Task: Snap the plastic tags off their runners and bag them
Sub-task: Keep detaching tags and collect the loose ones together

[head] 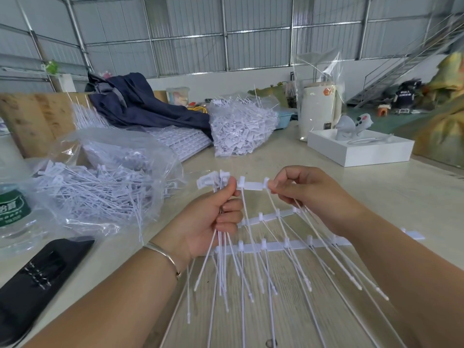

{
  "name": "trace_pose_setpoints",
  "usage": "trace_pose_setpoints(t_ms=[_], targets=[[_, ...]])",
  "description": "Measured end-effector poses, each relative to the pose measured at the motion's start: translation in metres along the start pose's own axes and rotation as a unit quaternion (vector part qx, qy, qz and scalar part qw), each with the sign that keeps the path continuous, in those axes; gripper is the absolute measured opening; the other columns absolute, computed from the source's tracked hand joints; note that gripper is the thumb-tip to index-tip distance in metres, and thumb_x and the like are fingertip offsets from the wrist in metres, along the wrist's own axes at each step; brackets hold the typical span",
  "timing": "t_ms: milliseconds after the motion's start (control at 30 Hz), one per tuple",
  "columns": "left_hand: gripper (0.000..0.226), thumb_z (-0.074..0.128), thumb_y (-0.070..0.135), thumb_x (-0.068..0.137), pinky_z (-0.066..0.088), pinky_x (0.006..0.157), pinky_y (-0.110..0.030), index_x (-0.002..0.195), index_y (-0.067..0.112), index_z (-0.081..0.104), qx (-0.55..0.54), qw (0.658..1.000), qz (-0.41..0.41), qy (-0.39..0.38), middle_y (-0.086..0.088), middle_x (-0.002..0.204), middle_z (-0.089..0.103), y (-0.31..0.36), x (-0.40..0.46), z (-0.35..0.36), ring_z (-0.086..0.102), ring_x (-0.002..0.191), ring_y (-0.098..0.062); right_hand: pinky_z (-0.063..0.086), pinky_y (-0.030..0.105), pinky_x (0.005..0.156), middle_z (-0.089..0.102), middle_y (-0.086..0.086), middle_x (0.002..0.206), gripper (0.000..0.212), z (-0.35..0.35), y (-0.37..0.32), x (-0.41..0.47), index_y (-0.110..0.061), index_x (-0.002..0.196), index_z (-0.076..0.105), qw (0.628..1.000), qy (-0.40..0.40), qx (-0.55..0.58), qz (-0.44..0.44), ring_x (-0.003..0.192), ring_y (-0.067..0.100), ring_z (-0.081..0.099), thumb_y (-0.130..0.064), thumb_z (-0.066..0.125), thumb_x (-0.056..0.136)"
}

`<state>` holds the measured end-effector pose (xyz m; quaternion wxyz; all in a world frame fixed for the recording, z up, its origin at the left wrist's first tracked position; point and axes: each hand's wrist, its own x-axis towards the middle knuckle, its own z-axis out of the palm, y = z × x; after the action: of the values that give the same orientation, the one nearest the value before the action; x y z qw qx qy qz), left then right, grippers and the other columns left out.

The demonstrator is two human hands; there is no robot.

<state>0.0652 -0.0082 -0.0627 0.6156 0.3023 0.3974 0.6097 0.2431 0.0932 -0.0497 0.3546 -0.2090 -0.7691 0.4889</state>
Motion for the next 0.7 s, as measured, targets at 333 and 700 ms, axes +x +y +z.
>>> trace_pose_setpoints(t_ms=[333,700], targets=[[0.038,0.065,0.006,0.071,0.014,0.029,-0.013,0.062,0.022,0.032,0.009,0.995,0.039,0.093,0.008,0.050,0.022,0.0005,0.0018,-0.0059,0.020,0.032,-0.002,0.033,0.011,0.051,0.043,-0.009,0.052,0.026,0.0012,0.0066,0.0010,-0.006,0.074,0.068,0.994,0.034,-0.101,-0.020,0.050,0.007,0.038,-0.030,0.077,0.081],[0.047,0.065,0.053,0.080,0.017,0.028,-0.015,0.051,0.019,0.049,0.024,0.998,-0.016,0.049,0.006,0.052,0.027,-0.0044,0.0013,-0.0016,0.022,0.034,-0.004,0.035,0.016,0.056,0.051,0.003,0.063,0.020,0.0068,0.0047,-0.0017,-0.014,0.074,0.075,0.997,0.001,-0.083,-0.005,0.058,0.011,0.041,-0.034,0.076,0.079]])
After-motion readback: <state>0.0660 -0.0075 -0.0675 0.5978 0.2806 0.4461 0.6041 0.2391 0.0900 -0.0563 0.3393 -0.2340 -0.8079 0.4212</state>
